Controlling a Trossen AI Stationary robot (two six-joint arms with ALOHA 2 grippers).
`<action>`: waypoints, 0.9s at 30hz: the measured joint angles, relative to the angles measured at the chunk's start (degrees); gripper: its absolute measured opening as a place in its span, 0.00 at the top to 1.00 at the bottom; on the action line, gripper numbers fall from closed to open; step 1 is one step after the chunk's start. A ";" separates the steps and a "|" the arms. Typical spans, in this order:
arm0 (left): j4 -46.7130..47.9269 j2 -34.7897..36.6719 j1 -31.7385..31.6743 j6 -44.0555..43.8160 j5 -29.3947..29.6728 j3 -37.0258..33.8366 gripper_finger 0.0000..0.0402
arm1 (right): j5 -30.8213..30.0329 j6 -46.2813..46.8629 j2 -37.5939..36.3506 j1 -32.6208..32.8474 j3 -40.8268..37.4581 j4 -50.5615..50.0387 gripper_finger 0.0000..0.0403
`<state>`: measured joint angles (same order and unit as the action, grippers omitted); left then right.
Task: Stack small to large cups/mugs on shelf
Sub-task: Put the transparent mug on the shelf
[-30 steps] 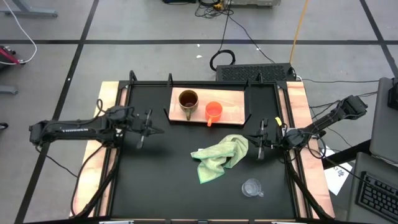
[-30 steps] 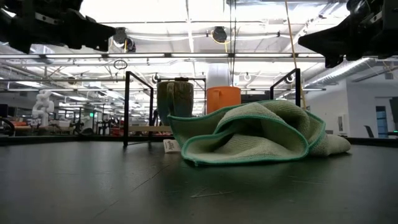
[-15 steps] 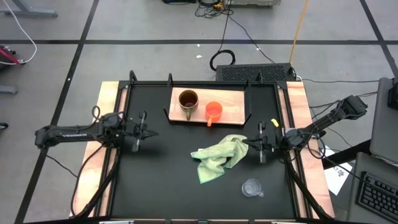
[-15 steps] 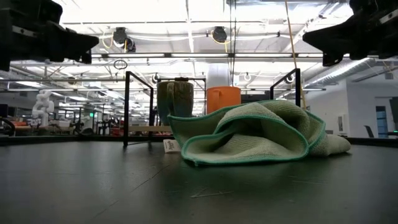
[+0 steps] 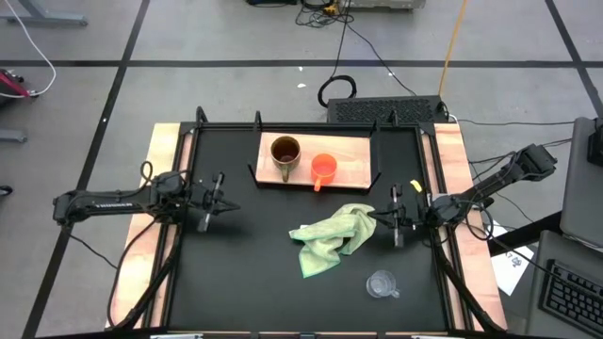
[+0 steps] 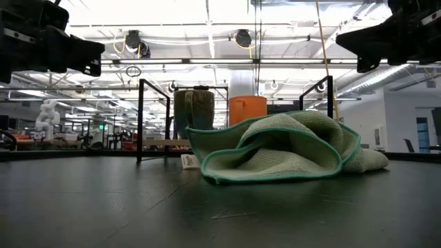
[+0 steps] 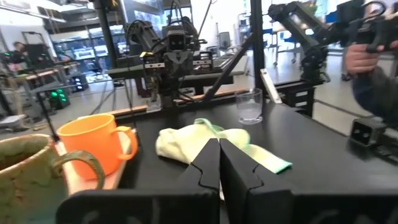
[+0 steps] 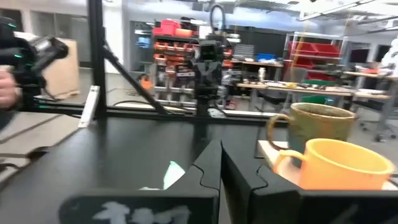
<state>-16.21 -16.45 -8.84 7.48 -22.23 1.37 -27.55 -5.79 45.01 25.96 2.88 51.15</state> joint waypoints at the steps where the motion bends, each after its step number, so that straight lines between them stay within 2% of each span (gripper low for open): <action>1: -0.04 0.00 0.00 -0.41 -0.52 0.00 0.99 | 1.22 0.37 0.00 0.00 0.02 -0.01 1.00; 6: -0.16 -0.02 0.00 -2.25 -1.34 0.00 0.97 | 11.02 0.83 0.00 0.04 0.04 1.17 1.00; 9: 0.04 -0.02 0.00 -3.02 -1.34 0.00 0.95 | 11.56 1.65 -0.02 0.04 0.69 1.31 0.97; 13: 0.11 -0.04 0.00 -4.09 -1.32 0.02 0.95 | 12.84 0.46 -0.02 1.06 3.74 -2.75 0.87; 20: 0.94 -0.04 0.00 -5.07 -1.30 0.02 0.99 | 12.84 1.66 0.00 5.45 14.56 -22.05 0.63; 27: 2.27 -0.04 0.00 -5.04 -1.27 0.02 0.95 | 12.74 11.87 0.02 7.94 26.61 -43.29 0.47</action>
<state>-13.93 -16.49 -8.84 2.44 -23.51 1.39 -14.81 6.08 45.04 33.89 29.49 7.86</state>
